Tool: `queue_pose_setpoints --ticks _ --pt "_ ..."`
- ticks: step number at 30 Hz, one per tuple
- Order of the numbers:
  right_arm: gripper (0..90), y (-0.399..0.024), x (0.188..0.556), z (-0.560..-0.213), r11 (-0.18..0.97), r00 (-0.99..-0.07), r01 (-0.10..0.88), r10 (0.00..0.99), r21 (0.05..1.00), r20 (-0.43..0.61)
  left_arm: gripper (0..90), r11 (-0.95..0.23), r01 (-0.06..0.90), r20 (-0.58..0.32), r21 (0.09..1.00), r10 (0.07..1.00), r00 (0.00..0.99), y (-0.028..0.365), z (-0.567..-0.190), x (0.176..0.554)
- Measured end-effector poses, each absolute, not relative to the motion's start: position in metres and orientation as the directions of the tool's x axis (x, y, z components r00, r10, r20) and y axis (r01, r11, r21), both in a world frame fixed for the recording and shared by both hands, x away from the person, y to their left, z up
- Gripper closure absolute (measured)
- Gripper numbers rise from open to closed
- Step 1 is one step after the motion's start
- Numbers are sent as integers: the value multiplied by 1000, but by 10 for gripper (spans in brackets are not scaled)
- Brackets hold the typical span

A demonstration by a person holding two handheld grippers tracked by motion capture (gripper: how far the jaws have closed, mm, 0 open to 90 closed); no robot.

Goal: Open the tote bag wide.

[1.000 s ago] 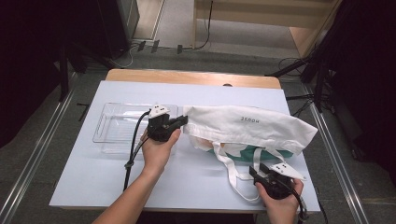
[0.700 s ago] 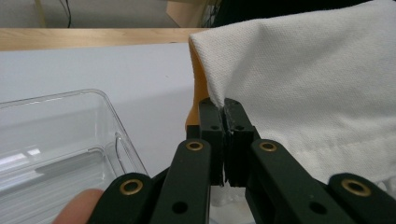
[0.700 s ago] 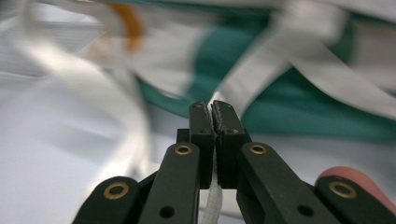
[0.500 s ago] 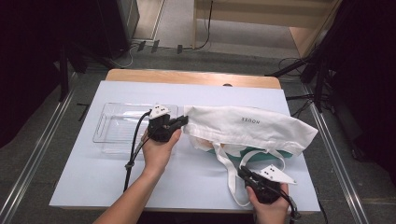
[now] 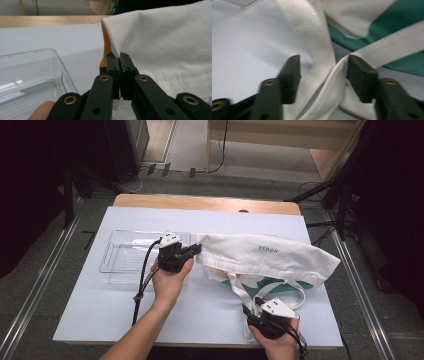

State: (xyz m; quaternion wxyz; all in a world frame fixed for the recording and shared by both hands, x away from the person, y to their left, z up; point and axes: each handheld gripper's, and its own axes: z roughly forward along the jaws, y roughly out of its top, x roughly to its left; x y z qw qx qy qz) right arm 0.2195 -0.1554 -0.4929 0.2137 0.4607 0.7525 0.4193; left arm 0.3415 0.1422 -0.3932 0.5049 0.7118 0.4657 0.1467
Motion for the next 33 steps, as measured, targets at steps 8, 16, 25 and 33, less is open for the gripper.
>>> queue_pose_setpoints --ticks 8,16,25,33 --pt "776 -156 218 -493 230 -467 502 883 834 38 900 -54 515 -263 856 811 522 141 -394 341" --pt "876 -175 221 -487 154 -448 507 888 848 106 900 -61 511 -260 857 805 533 144 -392 337" --pt "886 -198 215 -463 41 -426 414 892 909 153 865 -104 444 -191 890 799 570 144 -388 327" --pt "890 -193 223 -445 39 -461 351 877 936 136 700 -169 353 -84 920 796 599 144 -382 308"
